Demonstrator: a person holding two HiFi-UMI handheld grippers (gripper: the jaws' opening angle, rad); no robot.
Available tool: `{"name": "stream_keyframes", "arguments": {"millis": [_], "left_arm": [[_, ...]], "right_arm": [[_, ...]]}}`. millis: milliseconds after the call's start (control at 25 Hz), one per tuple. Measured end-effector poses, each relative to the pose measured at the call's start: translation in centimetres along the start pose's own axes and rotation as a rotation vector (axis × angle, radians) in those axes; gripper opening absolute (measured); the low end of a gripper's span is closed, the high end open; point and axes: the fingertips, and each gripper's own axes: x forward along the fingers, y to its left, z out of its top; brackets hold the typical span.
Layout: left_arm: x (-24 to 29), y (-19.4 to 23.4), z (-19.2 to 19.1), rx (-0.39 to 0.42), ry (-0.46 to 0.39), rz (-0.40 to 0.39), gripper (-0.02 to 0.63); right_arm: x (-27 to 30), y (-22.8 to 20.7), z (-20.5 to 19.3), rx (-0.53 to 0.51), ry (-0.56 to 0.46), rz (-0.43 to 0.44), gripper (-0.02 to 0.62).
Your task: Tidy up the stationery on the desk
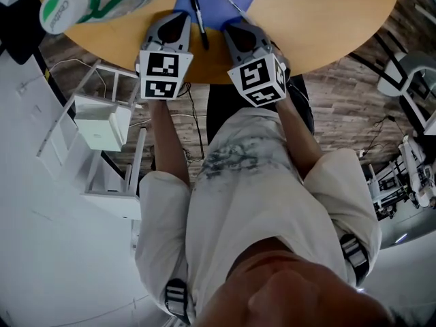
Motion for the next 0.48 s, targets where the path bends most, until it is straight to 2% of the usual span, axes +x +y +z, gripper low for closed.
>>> {"name": "stream_keyframes", "arguments": {"millis": [480], "left_arm": [[0.7,-2.9,0.0,-0.160,-0.024,0.090,0.009]], "right_arm": [[-1.4,-3.3,-1.0,-0.110,0.024,0.080,0.061]]}}
